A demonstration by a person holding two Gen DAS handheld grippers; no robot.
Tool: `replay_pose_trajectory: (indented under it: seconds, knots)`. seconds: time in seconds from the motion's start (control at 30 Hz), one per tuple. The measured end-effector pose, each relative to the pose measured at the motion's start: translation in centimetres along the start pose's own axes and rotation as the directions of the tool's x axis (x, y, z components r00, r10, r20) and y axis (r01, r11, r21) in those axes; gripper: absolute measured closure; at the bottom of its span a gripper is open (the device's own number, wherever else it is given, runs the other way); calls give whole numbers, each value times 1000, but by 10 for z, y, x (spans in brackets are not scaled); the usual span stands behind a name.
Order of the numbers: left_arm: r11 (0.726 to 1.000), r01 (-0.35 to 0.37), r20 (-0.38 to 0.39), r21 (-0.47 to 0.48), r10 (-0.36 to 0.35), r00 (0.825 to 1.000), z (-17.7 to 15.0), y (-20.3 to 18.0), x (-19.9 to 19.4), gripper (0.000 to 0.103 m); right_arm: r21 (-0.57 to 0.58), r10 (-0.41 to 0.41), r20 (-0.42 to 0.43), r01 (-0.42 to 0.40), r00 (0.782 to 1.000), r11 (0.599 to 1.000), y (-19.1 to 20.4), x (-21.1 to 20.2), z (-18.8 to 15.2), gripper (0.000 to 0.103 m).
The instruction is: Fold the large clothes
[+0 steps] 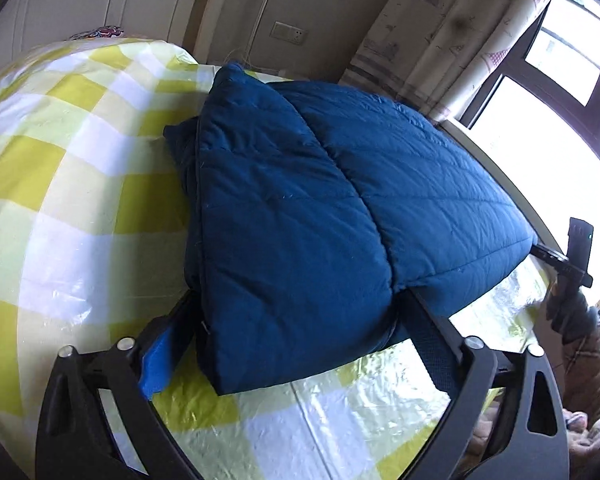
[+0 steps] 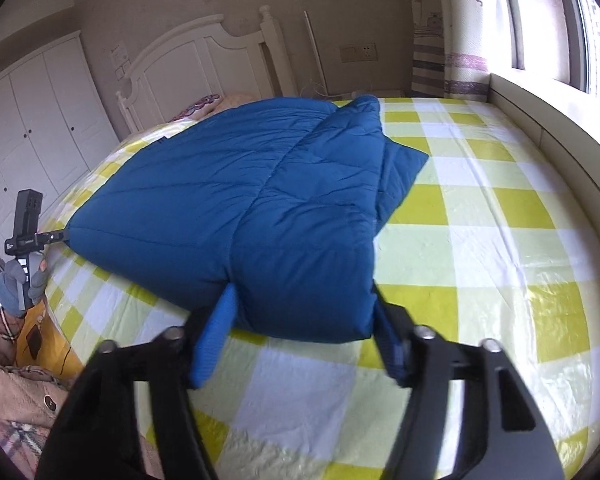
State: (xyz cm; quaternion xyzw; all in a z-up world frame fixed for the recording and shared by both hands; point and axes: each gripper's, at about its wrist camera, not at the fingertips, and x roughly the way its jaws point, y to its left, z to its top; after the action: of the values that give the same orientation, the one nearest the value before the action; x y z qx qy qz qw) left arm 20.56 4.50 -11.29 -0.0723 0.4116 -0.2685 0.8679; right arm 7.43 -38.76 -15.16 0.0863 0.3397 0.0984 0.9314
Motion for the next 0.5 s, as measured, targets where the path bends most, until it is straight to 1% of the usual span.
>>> replay_pose_trajectory:
  seconds: [0.03,0.1,0.13,0.17,0.2,0.23,0.3,0.37,0.4,0.5]
  knots:
    - [1000,3,5,-1,-3,1000,-1,-2,0,22,-5,-9,9,9,1000,1000,4,0,-2,54]
    - [1000,1,22,0,-1,1000,-5,-7,-3,38,0,-26,21,26,999,1000,8,-1,-4,63]
    - [1000,3,33,-5,-3,999,-7,-9,-7,41,11,-33,29,33,999,999,9,-2,-5,65]
    - [1000,12,52,-23,-11,999,-10,-9,-12,46,21,-43,37,42,998,999,10,-3,-4,71]
    - [999,22,62,-36,-19,998,-13,-8,-16,51,33,-48,45,47,998,998,11,-5,-4,73]
    - [998,38,71,-41,-35,997,-17,-6,-21,53,42,-52,52,50,997,998,12,-7,-4,74]
    - [997,47,80,-63,-41,996,-24,-3,-30,56,51,-52,68,49,996,997,18,-13,-7,76]
    - [997,35,81,-69,-29,996,-36,-3,-41,56,40,-46,69,44,997,998,25,-20,-11,77]
    - [997,29,81,-69,-24,996,-39,-2,-45,56,31,-36,68,34,997,999,31,-27,-17,77]
    - [996,34,80,-80,-28,996,-64,-2,-65,56,14,-15,62,15,998,1000,42,-43,-35,77]
